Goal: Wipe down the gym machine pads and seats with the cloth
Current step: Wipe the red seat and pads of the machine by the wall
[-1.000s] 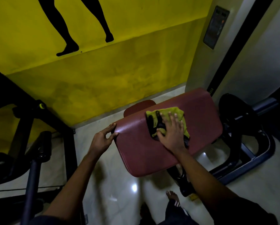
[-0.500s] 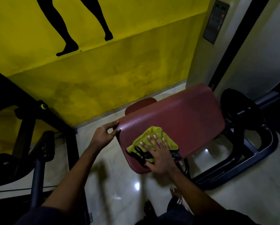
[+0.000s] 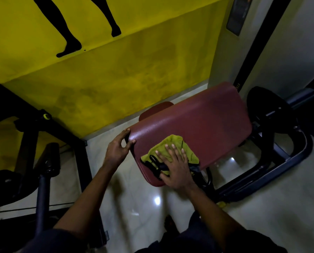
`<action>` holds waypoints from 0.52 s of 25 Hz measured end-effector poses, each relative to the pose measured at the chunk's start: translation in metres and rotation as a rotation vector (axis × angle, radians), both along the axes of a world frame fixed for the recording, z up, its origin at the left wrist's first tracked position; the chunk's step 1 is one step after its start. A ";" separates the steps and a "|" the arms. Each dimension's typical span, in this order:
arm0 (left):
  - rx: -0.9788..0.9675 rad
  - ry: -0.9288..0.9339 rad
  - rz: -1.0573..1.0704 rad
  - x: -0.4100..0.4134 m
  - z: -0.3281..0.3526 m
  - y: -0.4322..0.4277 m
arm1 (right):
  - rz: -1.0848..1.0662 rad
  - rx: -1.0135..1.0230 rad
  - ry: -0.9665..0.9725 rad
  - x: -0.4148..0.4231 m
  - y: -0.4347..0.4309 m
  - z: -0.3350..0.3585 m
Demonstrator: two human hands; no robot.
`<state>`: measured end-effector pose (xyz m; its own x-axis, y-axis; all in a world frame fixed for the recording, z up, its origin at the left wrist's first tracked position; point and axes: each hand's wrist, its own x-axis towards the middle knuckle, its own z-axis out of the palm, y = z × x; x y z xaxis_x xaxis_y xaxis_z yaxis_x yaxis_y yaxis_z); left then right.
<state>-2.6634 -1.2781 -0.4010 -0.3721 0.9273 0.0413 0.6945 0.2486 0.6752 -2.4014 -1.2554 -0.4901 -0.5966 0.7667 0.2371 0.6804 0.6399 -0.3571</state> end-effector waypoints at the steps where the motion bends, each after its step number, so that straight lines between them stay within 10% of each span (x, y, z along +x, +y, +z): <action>1: 0.002 -0.002 0.003 0.001 -0.001 -0.001 | 0.027 0.012 0.004 0.012 0.007 -0.003; 8: -0.007 -0.037 0.021 -0.001 -0.006 0.000 | -0.518 -0.095 0.104 0.025 0.065 0.013; 13: -0.016 -0.125 0.088 -0.005 -0.015 -0.002 | -0.311 -0.105 0.018 -0.018 0.027 0.019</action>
<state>-2.6681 -1.2805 -0.4162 -0.4534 0.8910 -0.0250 0.5801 0.3163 0.7506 -2.4193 -1.2288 -0.4708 -0.3262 0.9324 0.1556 0.8306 0.3613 -0.4238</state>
